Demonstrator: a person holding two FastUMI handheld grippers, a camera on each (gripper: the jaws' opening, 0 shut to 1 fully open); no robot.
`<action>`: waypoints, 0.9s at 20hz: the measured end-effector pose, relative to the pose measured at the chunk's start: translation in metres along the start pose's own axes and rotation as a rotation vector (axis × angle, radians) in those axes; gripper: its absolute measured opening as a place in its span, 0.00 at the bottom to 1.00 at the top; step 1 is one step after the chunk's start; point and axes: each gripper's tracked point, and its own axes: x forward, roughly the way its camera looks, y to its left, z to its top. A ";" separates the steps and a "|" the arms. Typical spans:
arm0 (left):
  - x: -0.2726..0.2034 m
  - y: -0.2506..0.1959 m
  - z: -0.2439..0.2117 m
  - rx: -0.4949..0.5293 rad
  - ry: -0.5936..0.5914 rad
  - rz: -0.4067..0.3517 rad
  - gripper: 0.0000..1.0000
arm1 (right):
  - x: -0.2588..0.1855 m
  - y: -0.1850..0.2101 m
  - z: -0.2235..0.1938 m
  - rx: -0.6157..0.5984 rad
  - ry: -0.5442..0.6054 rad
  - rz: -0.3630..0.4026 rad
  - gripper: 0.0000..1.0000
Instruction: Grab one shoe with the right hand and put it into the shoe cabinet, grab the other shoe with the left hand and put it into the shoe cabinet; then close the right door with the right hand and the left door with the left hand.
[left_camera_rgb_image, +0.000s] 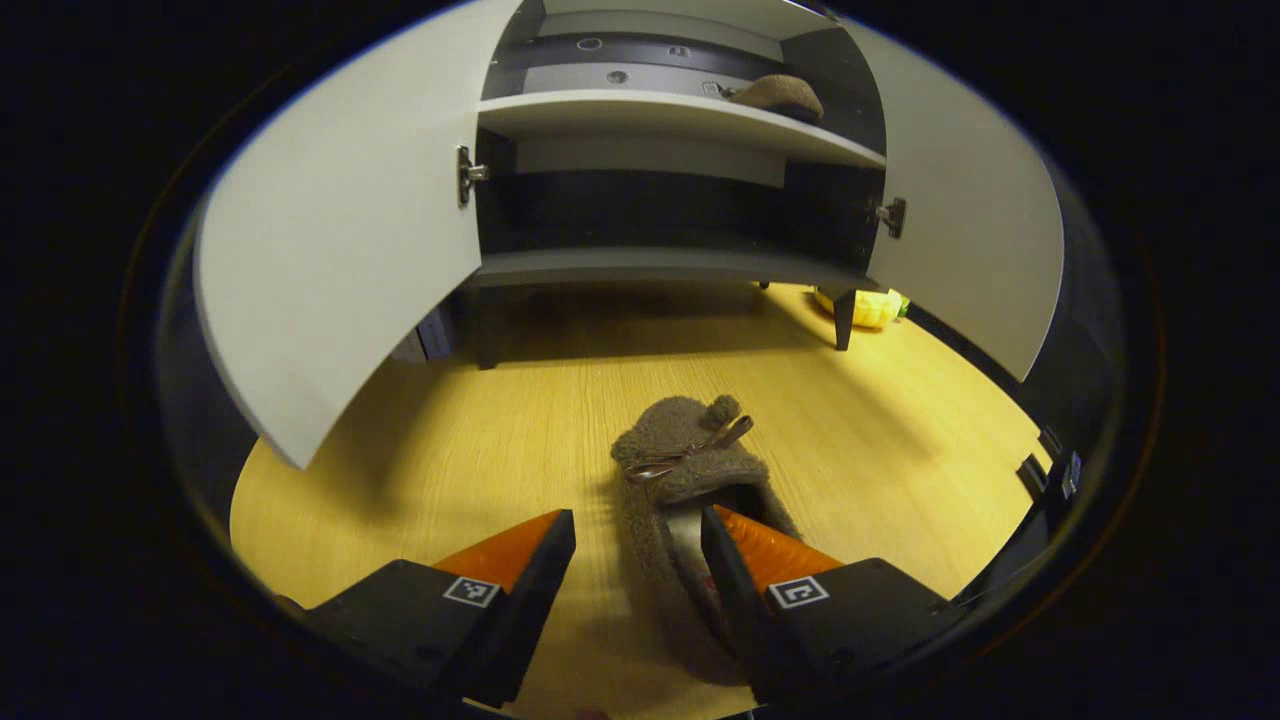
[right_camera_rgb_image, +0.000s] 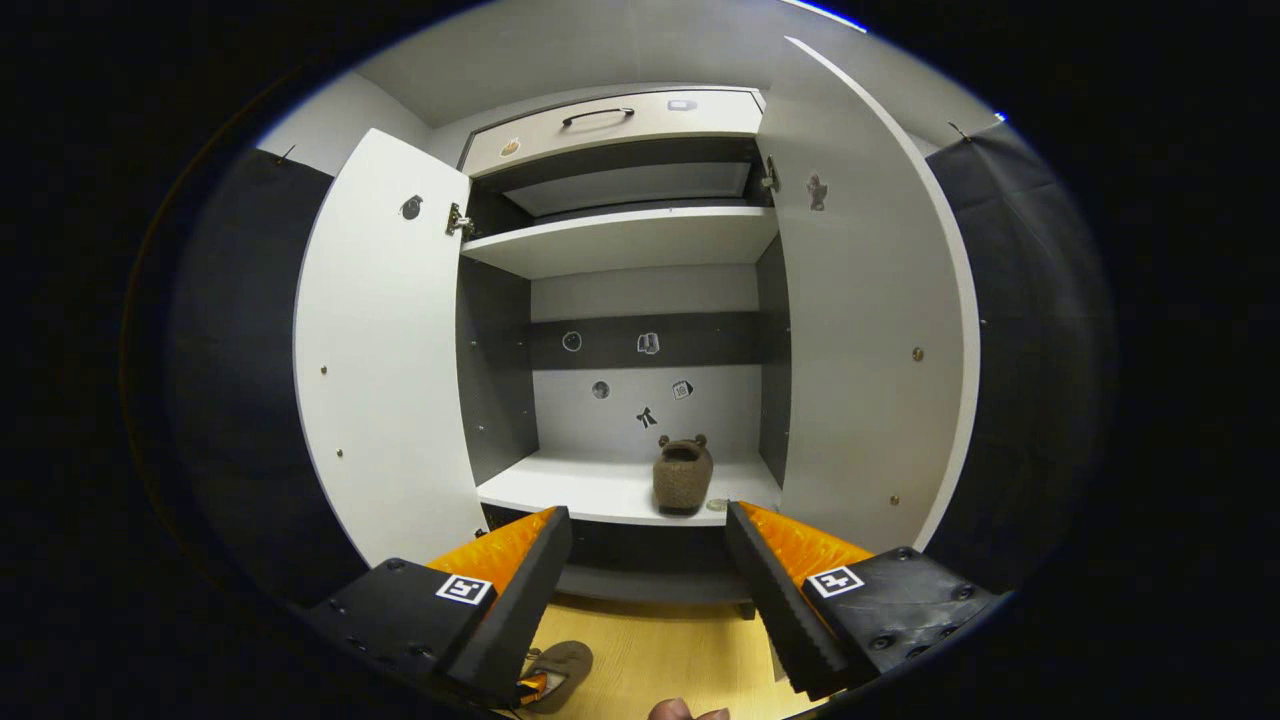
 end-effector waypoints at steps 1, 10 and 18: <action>0.007 0.000 0.002 0.015 -0.009 0.000 0.81 | -0.003 -0.004 -0.001 -0.005 0.001 -0.004 0.98; 0.041 0.009 0.010 0.006 0.016 0.064 0.20 | -0.013 -0.031 -0.020 -0.007 0.057 -0.038 0.99; -0.012 0.011 0.077 0.004 0.012 0.124 0.07 | -0.013 -0.053 -0.014 0.070 0.054 -0.040 0.98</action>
